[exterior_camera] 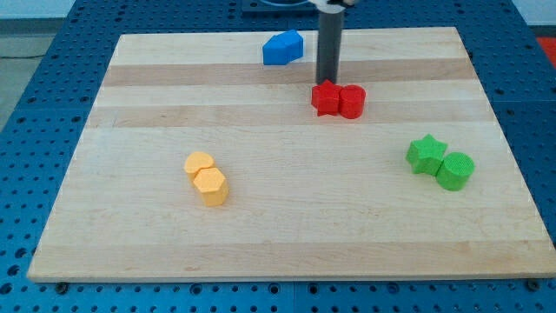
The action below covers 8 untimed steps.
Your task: Push the red blocks to the center of the board
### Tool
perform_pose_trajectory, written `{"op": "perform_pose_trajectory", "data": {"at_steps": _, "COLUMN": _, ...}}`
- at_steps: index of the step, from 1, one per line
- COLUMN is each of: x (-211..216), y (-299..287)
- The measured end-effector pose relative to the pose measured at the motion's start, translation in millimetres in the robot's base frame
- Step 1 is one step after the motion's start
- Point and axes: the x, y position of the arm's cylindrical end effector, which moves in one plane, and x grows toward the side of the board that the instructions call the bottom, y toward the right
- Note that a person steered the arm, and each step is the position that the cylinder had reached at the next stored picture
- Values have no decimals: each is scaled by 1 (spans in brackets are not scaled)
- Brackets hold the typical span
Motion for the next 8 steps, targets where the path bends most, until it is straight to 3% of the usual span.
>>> {"op": "perform_pose_trajectory", "data": {"at_steps": 2, "x": 20, "y": 28}}
{"op": "perform_pose_trajectory", "data": {"at_steps": 4, "x": 46, "y": -17}}
{"op": "perform_pose_trajectory", "data": {"at_steps": 7, "x": 44, "y": -49}}
{"op": "perform_pose_trajectory", "data": {"at_steps": 8, "x": 26, "y": 6}}
